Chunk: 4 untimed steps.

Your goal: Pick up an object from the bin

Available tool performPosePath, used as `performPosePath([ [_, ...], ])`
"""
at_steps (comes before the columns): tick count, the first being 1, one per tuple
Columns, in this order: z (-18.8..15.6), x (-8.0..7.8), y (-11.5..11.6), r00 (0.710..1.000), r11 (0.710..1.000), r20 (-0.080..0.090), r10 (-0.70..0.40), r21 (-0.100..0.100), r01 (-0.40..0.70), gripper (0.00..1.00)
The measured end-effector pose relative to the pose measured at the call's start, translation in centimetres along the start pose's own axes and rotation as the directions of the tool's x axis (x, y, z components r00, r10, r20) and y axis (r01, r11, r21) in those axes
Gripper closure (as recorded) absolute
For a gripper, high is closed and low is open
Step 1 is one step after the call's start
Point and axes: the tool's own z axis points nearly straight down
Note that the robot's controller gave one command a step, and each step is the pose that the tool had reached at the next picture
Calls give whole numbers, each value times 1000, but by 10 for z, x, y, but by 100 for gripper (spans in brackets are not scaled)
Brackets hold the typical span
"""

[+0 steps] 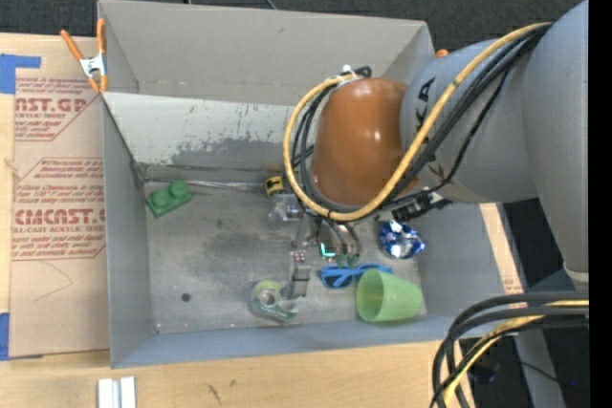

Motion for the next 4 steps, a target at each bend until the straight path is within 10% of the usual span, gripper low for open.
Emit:
performPosePath([
  [1,78,23,-17,989,989,6,-146,1,146,0],
  [2,75,26,7,995,995,8,-101,0,101,0],
  [3,73,23,7,995,995,17,-100,-2,100,100],
  [4,-153,-2,-13,998,998,18,-63,0,64,100],
])
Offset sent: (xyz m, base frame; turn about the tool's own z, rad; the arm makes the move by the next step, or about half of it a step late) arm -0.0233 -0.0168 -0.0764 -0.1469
